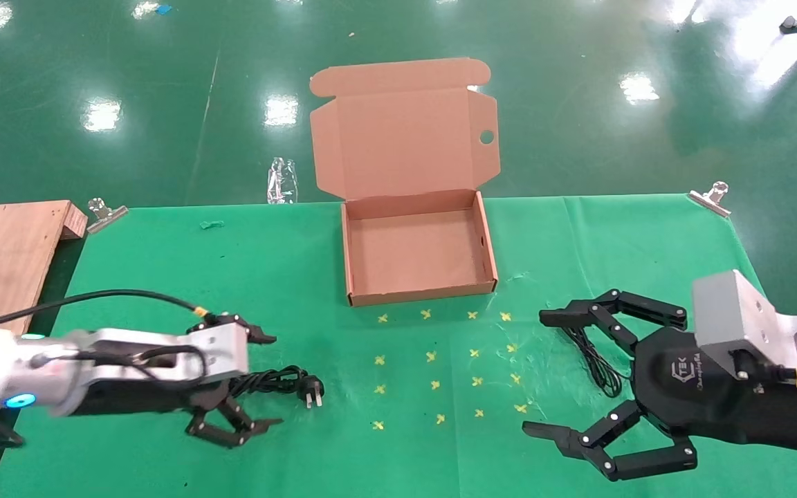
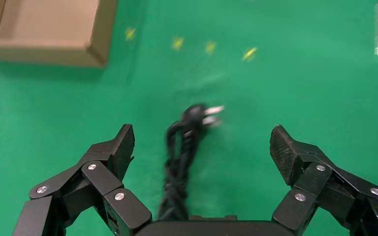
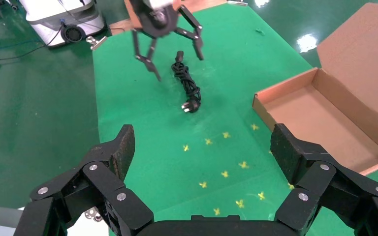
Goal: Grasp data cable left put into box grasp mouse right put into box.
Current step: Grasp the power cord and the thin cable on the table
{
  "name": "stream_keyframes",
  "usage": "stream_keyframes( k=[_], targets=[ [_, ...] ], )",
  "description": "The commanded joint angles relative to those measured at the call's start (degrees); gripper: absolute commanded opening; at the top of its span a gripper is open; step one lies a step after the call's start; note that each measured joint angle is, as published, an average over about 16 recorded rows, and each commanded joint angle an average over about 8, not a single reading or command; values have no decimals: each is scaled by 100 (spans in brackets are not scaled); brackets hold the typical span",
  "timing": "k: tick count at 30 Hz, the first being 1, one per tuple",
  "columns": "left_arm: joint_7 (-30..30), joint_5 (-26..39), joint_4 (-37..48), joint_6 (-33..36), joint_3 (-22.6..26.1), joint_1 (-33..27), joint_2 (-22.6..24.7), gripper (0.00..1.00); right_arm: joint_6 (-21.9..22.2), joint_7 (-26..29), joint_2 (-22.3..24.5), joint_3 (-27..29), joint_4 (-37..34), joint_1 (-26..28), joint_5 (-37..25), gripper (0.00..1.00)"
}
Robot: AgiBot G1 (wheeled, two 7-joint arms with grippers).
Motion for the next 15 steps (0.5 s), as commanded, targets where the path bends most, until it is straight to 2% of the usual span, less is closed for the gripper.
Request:
stream_keyframes(
  k=[1,7,15],
  targets=[
    [-105,403,-7,-197,122,-15,159,100,13,-19,1,11,5,-18,14,100],
    [-382,1234,-10,-514,368,57,437,100,-3,-8,56,21,1,-12,7,100],
    [-741,1941,-8,-772,540,221,592,100,34,-36,93,28,5,-134,25,100]
  ],
)
